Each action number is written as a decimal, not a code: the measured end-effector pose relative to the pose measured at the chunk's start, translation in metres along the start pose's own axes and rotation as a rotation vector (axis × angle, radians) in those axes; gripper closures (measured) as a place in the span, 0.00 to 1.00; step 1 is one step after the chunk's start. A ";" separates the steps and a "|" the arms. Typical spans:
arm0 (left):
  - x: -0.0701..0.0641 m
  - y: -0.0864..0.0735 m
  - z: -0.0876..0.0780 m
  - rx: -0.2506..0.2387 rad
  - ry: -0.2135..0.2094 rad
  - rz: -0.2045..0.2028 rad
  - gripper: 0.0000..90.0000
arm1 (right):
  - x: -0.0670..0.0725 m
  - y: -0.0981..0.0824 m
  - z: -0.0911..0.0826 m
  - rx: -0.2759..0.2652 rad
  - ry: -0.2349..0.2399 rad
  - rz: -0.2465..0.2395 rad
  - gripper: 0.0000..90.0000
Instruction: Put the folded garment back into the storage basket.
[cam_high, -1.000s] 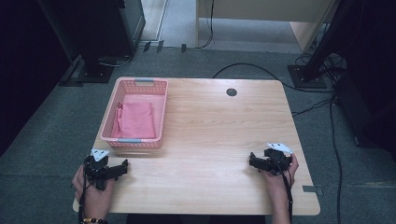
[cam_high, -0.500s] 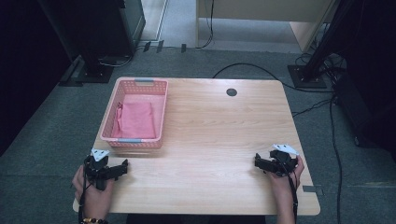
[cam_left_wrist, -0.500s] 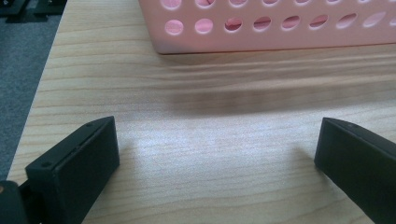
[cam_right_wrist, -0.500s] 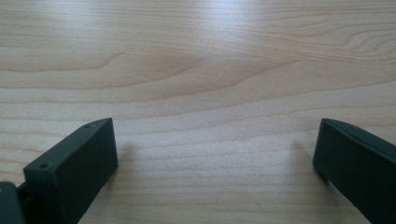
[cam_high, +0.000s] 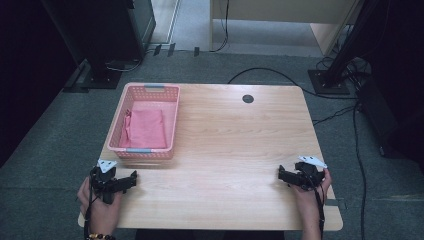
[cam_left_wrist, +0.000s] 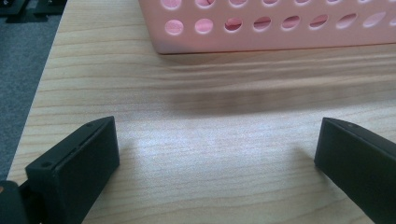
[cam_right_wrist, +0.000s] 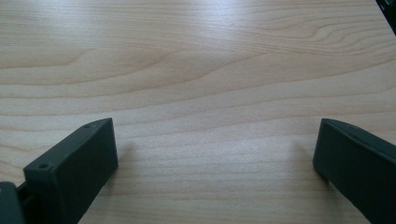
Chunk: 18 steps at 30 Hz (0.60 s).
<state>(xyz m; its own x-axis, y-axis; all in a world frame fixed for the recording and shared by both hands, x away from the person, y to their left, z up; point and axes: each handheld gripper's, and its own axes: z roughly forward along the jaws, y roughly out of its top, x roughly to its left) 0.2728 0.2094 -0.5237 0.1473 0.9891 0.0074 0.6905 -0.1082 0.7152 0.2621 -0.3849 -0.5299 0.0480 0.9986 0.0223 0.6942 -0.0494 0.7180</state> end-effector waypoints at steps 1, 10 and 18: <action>0.000 0.000 0.000 0.000 0.000 0.000 0.00 | -0.001 0.000 0.000 -0.001 0.000 0.001 0.00; 0.000 0.000 0.000 0.000 0.000 0.000 0.00 | -0.011 -0.002 -0.002 0.001 0.006 -0.005 0.00; 0.000 0.000 0.000 0.000 0.000 -0.001 0.00 | -0.023 -0.005 -0.006 0.000 -0.010 0.010 0.00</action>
<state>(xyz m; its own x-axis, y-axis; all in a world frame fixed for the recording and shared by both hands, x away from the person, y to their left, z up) 0.2728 0.2094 -0.5237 0.1470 0.9891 0.0071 0.6906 -0.1077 0.7152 0.2529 -0.4074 -0.5301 0.0617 0.9978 0.0228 0.6934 -0.0593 0.7181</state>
